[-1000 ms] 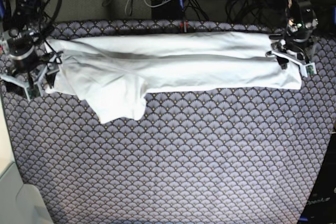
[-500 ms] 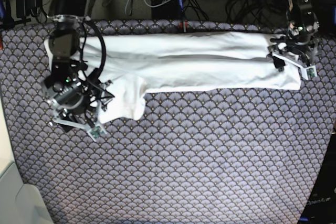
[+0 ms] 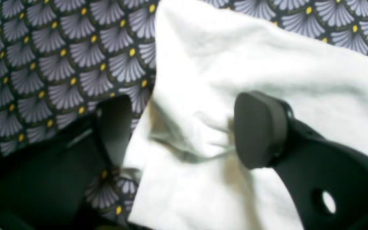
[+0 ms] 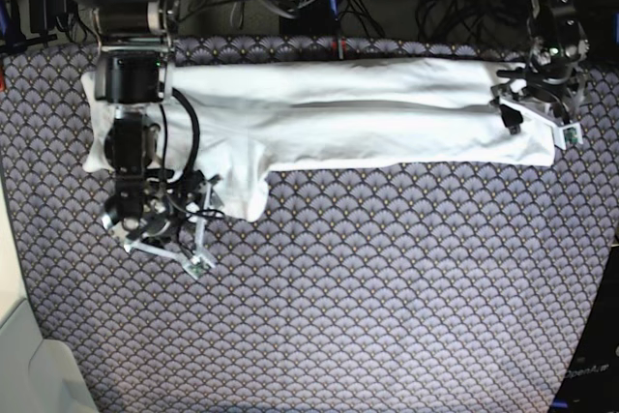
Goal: Fold the T-shirt properly
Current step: 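Move the right gripper to the protruding sleeve and grasp it, then tuck the sleeve onto the strip end with the right gripper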
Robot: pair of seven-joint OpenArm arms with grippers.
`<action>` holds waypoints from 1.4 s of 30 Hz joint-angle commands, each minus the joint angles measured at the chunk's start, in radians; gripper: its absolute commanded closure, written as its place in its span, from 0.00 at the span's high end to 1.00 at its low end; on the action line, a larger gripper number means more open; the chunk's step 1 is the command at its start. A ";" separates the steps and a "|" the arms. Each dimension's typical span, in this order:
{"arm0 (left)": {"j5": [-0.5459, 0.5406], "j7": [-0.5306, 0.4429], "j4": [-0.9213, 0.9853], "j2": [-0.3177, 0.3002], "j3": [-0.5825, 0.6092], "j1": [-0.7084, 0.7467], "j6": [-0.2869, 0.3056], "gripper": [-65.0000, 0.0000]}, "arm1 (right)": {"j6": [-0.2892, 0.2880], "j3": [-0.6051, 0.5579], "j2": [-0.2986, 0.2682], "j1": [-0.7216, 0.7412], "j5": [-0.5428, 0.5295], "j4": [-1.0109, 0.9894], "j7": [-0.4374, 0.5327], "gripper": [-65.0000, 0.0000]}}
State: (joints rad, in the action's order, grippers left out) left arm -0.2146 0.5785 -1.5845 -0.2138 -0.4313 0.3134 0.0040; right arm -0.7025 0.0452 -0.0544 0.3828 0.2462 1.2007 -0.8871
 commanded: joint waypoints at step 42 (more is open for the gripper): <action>-0.003 -0.018 -0.007 -0.011 -0.001 -0.004 0.001 0.79 | 0.004 0.043 -0.046 -0.408 -0.008 0.735 -0.048 0.02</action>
State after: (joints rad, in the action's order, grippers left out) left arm -0.2184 0.5793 -1.5772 -0.2131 -0.4294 0.3161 0.0044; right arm -0.7029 0.0849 -0.0967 -0.0380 0.2382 1.9182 -0.9474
